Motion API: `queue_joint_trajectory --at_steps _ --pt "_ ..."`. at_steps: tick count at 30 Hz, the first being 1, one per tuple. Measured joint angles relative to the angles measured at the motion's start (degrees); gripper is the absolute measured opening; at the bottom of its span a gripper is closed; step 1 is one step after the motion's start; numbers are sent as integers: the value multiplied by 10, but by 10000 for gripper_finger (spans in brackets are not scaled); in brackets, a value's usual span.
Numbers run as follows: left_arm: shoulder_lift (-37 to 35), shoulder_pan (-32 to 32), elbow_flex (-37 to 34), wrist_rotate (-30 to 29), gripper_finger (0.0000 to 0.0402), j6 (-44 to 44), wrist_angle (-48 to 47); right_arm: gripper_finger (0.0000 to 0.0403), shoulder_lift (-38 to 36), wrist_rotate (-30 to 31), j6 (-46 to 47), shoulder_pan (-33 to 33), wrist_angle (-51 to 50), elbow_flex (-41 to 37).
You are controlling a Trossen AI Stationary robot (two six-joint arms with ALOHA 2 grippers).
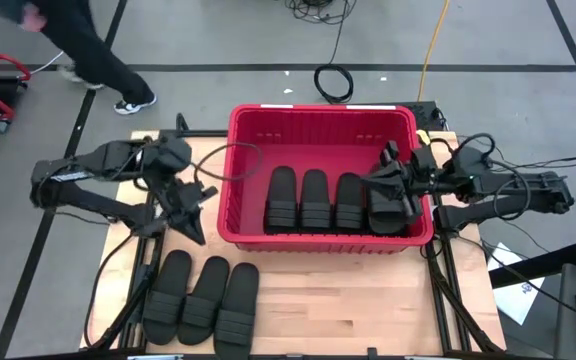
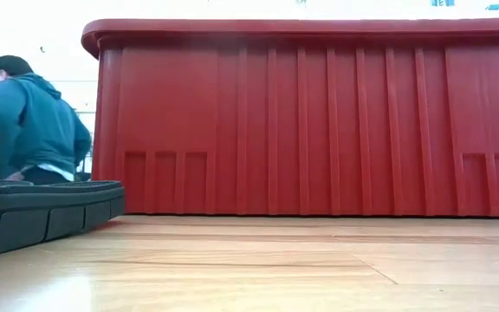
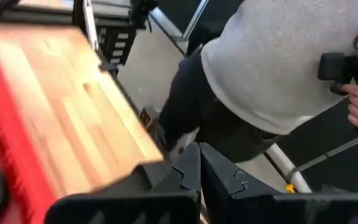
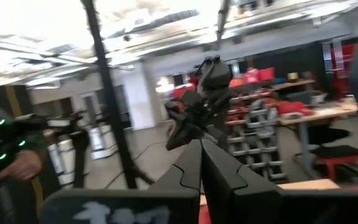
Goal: Pick and place slides into bin
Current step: Put the black slide into the red bin
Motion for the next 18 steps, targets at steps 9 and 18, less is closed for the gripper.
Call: queue_joint_trajectory --at_steps 9,18 --pt "66 -170 0 -214 3 -101 96 0 -49 -141 -12 0 -42 0" --pt "204 -259 0 -240 5 -184 96 0 -77 -236 18 0 -51 0"
